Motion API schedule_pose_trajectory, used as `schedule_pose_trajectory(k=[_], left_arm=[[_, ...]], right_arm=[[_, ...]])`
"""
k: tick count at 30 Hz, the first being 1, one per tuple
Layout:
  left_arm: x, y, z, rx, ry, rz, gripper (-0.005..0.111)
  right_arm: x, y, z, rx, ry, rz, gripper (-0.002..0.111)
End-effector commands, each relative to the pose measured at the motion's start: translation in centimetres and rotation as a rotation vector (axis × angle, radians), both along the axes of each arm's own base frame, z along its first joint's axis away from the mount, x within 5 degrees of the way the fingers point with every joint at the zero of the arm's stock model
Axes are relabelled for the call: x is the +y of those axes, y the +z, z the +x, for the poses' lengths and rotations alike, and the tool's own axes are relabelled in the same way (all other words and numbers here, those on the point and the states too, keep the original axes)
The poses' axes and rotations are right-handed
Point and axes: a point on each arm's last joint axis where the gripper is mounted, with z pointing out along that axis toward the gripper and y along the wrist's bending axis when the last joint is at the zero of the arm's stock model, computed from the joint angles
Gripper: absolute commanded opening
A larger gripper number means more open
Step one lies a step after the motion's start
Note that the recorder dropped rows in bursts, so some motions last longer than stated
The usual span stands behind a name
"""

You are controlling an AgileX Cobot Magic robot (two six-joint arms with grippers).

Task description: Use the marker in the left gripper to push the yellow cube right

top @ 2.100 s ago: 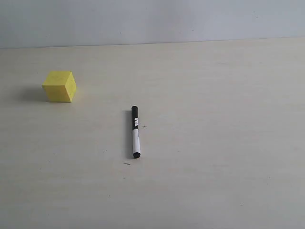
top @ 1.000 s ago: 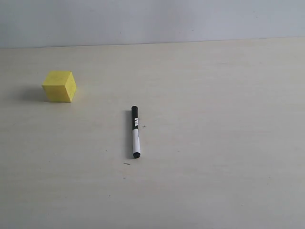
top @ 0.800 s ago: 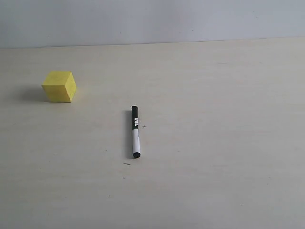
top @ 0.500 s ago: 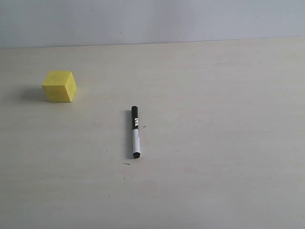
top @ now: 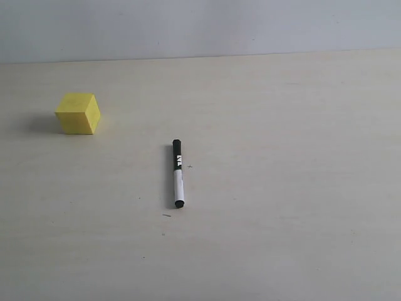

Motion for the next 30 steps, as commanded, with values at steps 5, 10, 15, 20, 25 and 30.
schedule_pose_trajectory(k=[5,10,15,20,25,30], left_arm=[[-3.5,5.7,9.8,0.527,-0.124,0.351,0.0],[-5.6,3.0,17.9,1.061,-0.283,0.502,0.0],[-9.9,-0.8,21.6,1.371,-0.562,0.675,0.0],[-15.1,-3.1,22.6,1.524,-0.702,0.796,0.0],[-19.5,-5.4,23.1,1.692,-0.641,0.923,0.0],[-23.3,-8.6,23.8,1.781,-0.634,0.926,0.0]], right_arm=[[0.0,-0.1,0.0,-0.01,-0.006,-0.007,0.0],[0.0,-0.1,0.0,-0.01,-0.006,-0.007,0.0],[0.0,-0.1,0.0,-0.01,-0.006,-0.007,0.0],[0.0,-0.1,0.0,-0.01,-0.006,-0.007,0.0],[0.0,-0.1,0.0,-0.01,-0.006,-0.007,0.0],[0.0,-0.1,0.0,-0.01,-0.006,-0.007,0.0]])
